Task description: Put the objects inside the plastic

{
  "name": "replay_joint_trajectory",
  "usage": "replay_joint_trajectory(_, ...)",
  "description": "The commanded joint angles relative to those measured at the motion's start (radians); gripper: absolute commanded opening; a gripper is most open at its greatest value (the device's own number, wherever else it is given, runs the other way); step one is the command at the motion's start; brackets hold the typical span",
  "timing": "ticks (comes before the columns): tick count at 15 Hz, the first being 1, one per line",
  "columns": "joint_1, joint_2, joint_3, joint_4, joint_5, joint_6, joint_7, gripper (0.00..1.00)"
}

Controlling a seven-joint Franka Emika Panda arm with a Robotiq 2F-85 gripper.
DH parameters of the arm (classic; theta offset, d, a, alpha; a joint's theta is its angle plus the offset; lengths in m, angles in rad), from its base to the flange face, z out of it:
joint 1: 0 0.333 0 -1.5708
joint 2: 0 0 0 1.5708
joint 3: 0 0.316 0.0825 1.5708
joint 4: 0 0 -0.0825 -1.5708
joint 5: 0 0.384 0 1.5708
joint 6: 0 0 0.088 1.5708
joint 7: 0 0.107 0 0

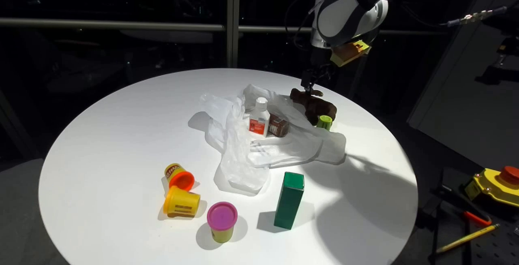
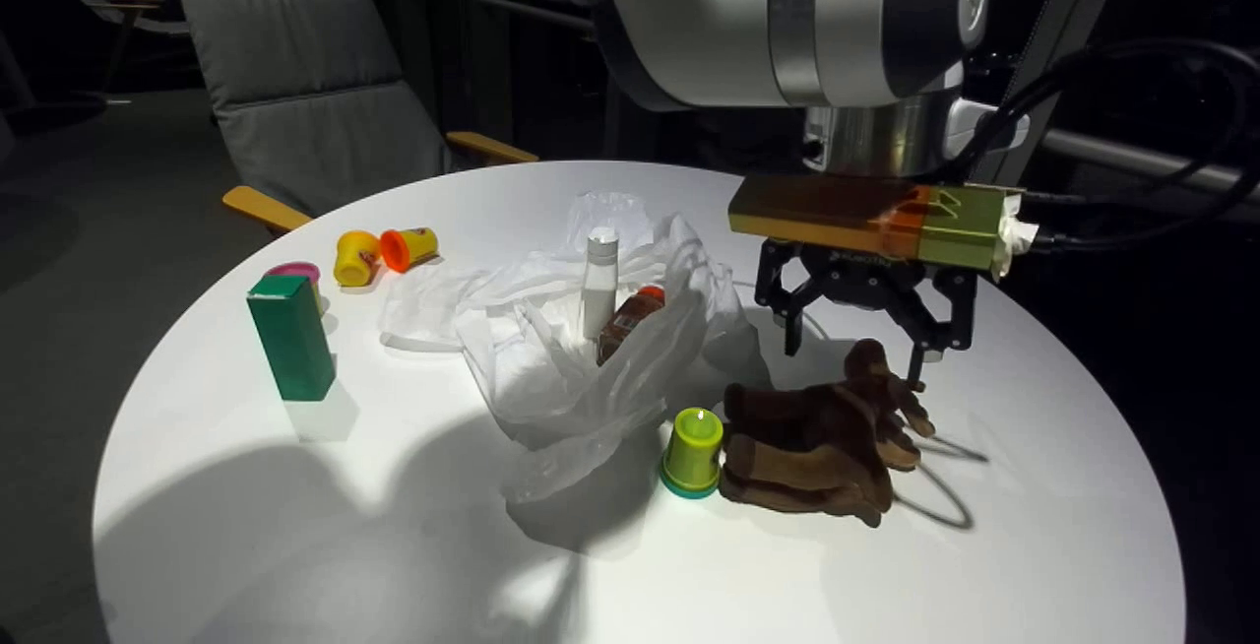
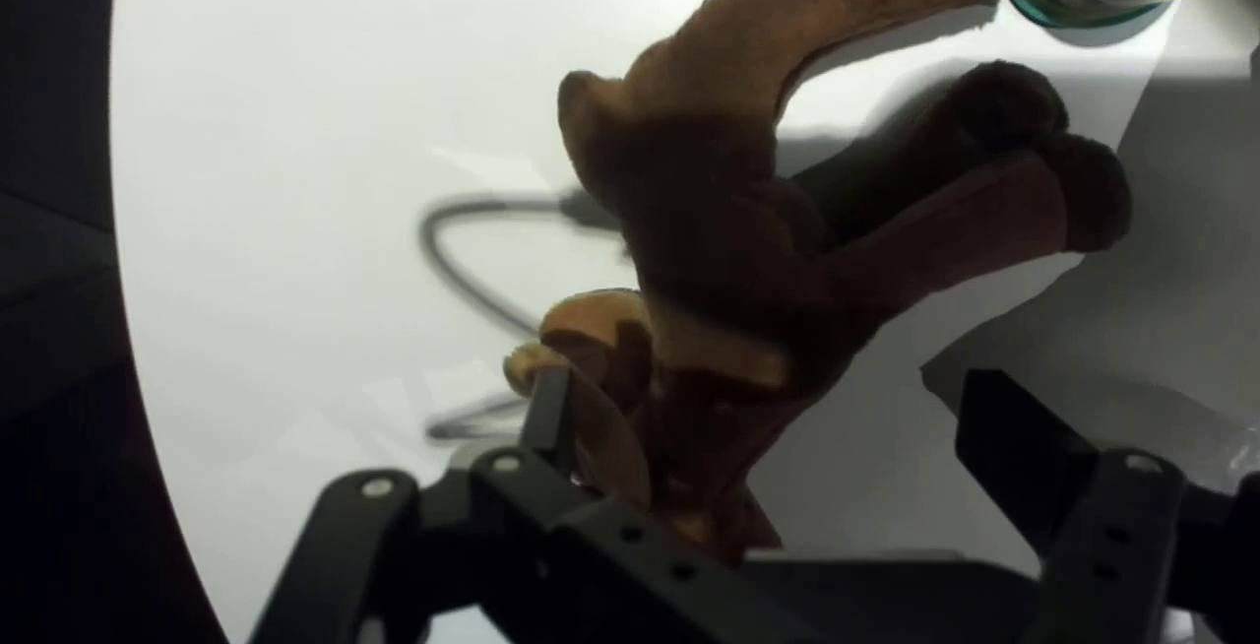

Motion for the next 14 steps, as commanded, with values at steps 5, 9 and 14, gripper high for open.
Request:
replay_joint_trajectory(5, -0.035, 0.143, 0.027, 0.136, 0.082, -0.018, -0.019, 1.00)
replay_joint_trajectory(9, -0.032, 0.185, 0.018, 0.177, 0.083, -0.034, -0.014, 0.73)
replay_joint_trajectory(14, -0.025, 0.191, 0.003, 0.185, 0.076, -0.040, 0.005, 0.34)
